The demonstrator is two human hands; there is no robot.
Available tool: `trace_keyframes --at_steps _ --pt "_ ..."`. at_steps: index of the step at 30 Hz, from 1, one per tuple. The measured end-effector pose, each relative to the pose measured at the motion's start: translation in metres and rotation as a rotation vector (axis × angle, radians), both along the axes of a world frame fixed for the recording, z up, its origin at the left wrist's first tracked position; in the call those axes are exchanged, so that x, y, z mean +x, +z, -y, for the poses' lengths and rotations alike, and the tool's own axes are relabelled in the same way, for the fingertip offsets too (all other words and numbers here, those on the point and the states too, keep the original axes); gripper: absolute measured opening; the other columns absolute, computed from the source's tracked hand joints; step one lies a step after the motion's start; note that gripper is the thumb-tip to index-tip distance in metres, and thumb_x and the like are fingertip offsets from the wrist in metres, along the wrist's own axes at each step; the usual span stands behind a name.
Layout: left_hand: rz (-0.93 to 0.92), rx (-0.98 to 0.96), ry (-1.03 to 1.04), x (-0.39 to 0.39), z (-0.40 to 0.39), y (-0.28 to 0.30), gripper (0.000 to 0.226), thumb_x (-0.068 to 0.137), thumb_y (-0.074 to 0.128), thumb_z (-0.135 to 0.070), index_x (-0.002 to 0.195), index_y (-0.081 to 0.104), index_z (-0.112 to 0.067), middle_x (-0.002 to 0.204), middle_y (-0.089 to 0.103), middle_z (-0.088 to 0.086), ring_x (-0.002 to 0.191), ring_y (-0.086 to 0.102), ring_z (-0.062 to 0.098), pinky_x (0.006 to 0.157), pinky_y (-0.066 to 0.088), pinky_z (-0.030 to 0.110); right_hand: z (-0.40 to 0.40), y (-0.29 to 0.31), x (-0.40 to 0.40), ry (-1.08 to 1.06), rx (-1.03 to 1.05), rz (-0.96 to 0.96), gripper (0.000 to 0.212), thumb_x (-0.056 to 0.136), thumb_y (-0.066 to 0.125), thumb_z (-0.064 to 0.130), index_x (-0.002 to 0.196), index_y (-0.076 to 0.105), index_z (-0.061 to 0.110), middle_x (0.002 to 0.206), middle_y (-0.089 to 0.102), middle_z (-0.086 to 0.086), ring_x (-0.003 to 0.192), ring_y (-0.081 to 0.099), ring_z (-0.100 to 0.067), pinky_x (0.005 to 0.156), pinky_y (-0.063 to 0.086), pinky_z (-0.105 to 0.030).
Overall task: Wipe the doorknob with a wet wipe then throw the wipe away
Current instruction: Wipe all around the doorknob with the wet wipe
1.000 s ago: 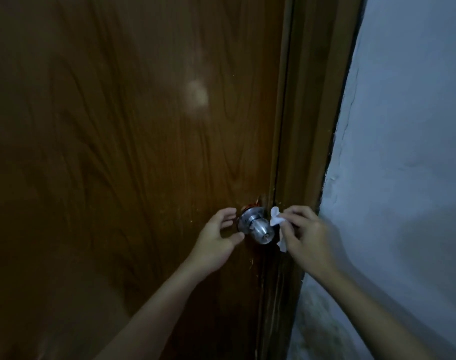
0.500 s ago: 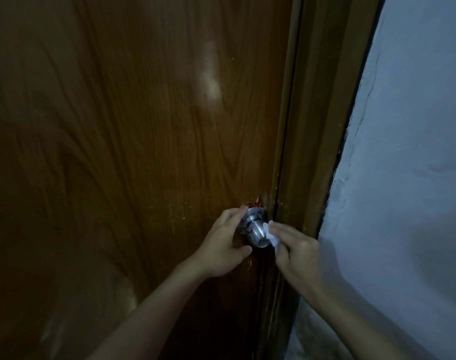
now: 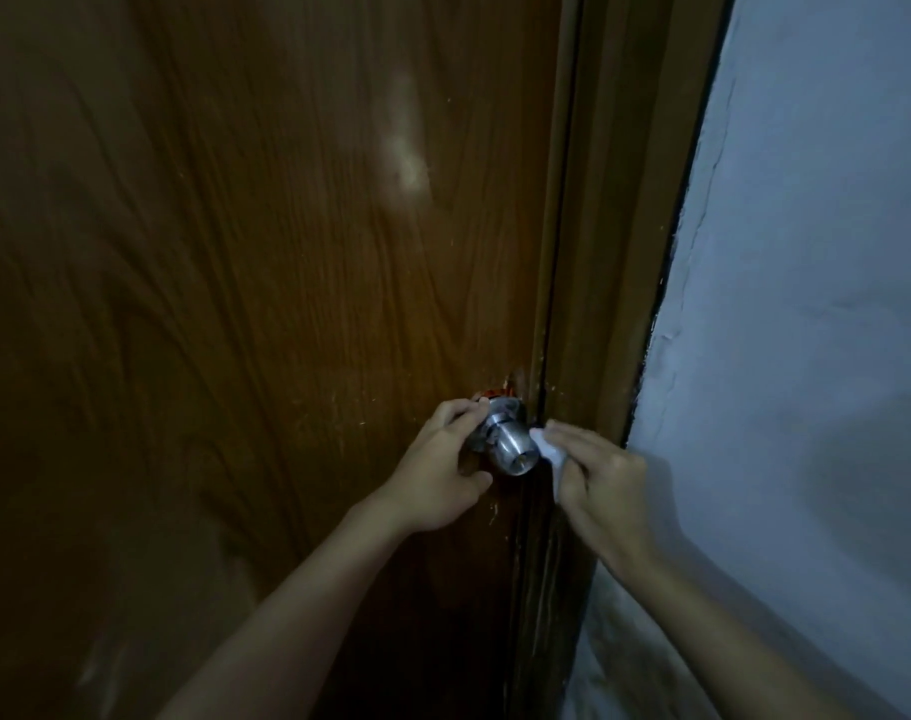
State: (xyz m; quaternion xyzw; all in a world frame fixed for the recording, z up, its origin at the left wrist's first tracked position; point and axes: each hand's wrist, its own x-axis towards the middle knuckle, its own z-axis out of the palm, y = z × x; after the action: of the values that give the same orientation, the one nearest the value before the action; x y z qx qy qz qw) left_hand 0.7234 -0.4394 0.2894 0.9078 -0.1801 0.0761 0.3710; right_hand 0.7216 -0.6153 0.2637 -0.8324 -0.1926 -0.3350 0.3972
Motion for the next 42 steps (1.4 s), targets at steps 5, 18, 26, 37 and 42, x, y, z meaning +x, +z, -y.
trace_keyframes --at_steps 5,18,26,37,42 --pt "0.005 -0.005 -0.002 0.000 0.000 0.001 0.071 0.080 0.064 -0.007 0.140 0.029 -0.019 0.139 0.029 -0.004 0.128 0.033 0.011 0.097 0.035 0.022 -0.013 -0.014 -0.002 0.081 -0.154 -0.054 0.051 0.080 0.055 -0.012 0.127 0.046 0.006 0.131 0.049 -0.011 0.118 0.050 -0.017 0.098 0.023 0.002" --pt "-0.041 -0.038 -0.007 -0.003 -0.001 0.003 0.071 0.080 0.064 -0.008 0.140 0.028 -0.020 0.142 0.028 -0.006 0.128 0.032 0.011 0.101 0.036 0.026 -0.011 -0.024 -0.012 0.112 -0.145 -0.091 0.059 0.080 0.054 -0.013 0.131 0.037 0.011 0.134 0.042 -0.008 0.107 0.057 -0.014 0.095 0.032 -0.001" --pt "-0.039 -0.056 0.004 -0.001 -0.002 0.003 0.070 0.080 0.064 -0.008 0.141 0.030 -0.018 0.139 0.030 -0.006 0.117 0.030 0.002 0.097 0.037 0.024 -0.007 0.015 -0.008 0.103 -0.123 -0.118 0.049 0.083 0.047 -0.011 0.128 0.045 0.008 0.132 0.052 -0.009 0.117 0.043 0.001 0.095 0.024 0.004" --pt "-0.026 -0.077 0.016 -0.001 -0.001 0.003 0.069 0.079 0.065 -0.007 0.139 0.032 -0.017 0.138 0.033 -0.004 0.119 0.034 0.005 0.095 0.038 0.023 -0.005 0.016 0.000 0.123 -0.101 -0.251 0.045 0.085 0.044 -0.008 0.126 0.051 0.009 0.109 0.059 0.004 0.083 0.055 0.014 0.069 0.036 0.007" --pt "-0.029 -0.079 0.021 -0.001 0.000 0.003 0.069 0.080 0.065 -0.007 0.139 0.032 -0.017 0.140 0.032 -0.004 0.116 0.031 0.002 0.094 0.037 0.021 -0.010 0.005 -0.001 0.129 -0.124 -0.375 0.049 0.088 0.042 -0.004 0.135 0.038 0.013 0.095 0.065 -0.004 0.073 0.058 -0.003 0.058 0.040 -0.003"
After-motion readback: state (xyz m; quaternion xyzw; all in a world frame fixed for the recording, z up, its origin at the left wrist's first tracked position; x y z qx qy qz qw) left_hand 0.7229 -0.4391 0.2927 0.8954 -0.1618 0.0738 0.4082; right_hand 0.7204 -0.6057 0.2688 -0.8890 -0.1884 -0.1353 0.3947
